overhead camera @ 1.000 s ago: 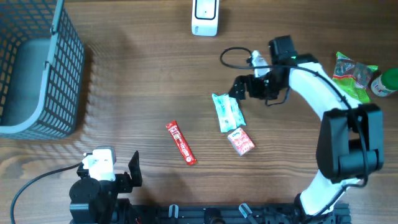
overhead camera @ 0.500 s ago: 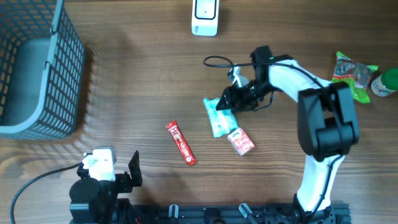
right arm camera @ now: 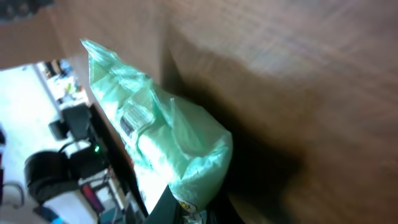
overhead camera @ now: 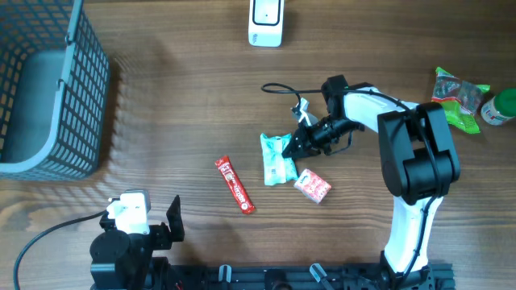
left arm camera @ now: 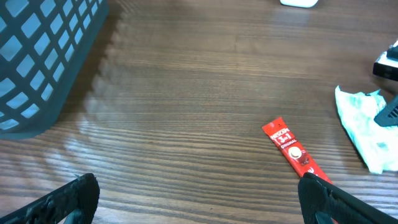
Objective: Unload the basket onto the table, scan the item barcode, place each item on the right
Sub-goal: 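Lift the wipes pack and carry it up and right, then hold the wipes pack in front of the white scanner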
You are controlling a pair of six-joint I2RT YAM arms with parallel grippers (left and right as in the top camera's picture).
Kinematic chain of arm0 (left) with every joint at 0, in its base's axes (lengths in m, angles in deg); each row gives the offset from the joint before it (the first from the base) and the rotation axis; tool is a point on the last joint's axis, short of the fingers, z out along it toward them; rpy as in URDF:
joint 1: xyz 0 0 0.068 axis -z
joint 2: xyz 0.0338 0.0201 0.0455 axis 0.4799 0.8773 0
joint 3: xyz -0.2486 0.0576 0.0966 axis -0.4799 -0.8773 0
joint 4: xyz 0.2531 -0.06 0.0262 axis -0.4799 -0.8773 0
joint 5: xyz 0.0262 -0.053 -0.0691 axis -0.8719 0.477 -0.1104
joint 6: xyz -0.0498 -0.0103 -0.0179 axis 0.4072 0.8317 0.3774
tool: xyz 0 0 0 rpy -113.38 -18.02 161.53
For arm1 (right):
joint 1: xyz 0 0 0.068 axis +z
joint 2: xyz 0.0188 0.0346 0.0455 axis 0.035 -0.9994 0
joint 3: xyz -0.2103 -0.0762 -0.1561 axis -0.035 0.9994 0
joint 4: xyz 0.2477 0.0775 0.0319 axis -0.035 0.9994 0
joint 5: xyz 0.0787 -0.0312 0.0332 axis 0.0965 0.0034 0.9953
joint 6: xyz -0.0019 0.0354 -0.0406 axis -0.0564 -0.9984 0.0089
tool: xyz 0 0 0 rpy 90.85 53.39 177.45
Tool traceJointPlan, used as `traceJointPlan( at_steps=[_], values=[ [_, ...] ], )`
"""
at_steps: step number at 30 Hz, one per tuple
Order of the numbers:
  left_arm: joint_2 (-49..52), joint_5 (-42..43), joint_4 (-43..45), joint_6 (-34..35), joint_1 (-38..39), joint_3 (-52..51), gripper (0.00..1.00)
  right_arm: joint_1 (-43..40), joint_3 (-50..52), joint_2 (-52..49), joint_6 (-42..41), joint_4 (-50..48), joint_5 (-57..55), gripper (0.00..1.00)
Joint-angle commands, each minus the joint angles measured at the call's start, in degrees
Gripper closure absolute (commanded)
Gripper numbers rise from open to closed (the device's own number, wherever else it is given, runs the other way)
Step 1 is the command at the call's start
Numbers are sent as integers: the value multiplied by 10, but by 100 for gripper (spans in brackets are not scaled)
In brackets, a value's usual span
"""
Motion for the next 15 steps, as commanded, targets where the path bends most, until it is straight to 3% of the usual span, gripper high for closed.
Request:
traceJointPlan(
  at_steps=[1, 7, 11, 15],
  values=[
    [-3, -6, 2, 5, 3, -4, 0, 7, 8, 26, 83, 11, 110, 95],
    [-3, -6, 2, 5, 3, -4, 0, 7, 7, 144, 79, -22, 219, 95],
    [-3, -6, 2, 5, 3, -4, 0, 7, 7, 200, 17, -71, 240, 95],
    [-3, -6, 2, 5, 3, -4, 0, 7, 7, 242, -97, -167, 139, 96]
  ],
)
